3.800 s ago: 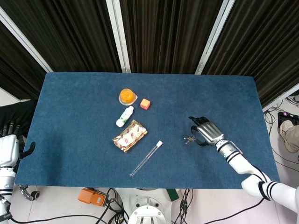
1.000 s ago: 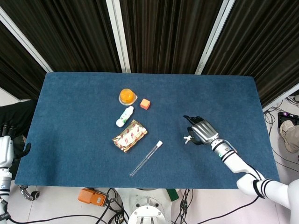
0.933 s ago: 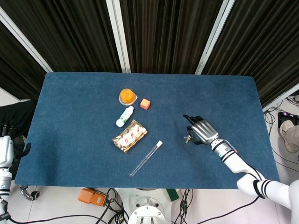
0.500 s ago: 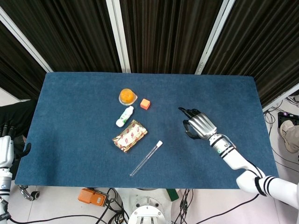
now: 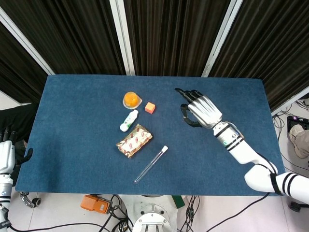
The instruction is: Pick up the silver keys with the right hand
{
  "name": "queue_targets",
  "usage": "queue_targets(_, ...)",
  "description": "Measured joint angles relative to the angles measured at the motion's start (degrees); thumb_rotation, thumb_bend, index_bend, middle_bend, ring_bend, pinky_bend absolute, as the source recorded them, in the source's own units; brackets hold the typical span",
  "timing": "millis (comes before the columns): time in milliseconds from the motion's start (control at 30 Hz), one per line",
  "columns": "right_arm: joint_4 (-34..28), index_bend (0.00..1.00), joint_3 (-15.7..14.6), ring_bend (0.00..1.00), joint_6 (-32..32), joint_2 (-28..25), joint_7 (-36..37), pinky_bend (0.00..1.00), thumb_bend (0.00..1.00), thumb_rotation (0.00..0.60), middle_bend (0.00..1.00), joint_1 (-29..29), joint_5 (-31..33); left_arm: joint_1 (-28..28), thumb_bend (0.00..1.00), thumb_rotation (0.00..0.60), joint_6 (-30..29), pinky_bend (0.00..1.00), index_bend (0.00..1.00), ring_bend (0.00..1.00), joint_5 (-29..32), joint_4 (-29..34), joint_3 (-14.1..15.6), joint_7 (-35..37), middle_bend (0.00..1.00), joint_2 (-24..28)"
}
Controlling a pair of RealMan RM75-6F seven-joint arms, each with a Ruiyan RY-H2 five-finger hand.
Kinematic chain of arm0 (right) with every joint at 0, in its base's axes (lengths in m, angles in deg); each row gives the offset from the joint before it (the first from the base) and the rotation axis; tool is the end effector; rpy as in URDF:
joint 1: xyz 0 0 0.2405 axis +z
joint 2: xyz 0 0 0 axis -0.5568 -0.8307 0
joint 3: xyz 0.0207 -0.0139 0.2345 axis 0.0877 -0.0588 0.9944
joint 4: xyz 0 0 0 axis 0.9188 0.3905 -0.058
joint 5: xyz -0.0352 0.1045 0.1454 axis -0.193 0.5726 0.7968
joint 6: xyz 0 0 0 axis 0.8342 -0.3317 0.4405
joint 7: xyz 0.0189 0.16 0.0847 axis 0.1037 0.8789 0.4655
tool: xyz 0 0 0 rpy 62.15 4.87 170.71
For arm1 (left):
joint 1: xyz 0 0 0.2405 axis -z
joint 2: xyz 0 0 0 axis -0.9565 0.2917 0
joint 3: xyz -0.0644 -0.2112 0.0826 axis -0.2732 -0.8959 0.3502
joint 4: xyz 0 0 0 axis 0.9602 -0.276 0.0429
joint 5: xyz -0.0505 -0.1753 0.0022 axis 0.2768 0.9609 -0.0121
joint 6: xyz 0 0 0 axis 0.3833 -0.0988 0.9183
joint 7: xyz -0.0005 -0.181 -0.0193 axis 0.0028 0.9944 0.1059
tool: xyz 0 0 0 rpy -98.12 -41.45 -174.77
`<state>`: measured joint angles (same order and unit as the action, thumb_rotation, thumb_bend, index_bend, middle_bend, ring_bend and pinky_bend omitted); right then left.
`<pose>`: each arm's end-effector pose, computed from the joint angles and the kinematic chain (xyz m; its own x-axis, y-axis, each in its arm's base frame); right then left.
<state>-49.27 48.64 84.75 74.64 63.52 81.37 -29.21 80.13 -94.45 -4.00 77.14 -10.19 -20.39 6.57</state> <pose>-0.0574 -0.3835 0.1059 0.4514 -0.0417 0.8914 -0.7207 -0.6061 0.3366 -0.3110 0.2338 0.1823 0.2937 0.0495 0.9546 0.9246 0.2387 -0.2969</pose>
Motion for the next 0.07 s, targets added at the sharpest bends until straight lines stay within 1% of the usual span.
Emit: queue_targets(67, -1.37, 0.73, 0.78, 0.23, -0.22, -1.13, -0.50, 0.26, 0.56, 0.600, 0.11, 0.43, 0.99, -0.02, 0.32, 0.600, -0.01, 0.15, 0.18, 0.04, 0.00, 0.03, -0.01, 0.08, 0.04, 0.01)
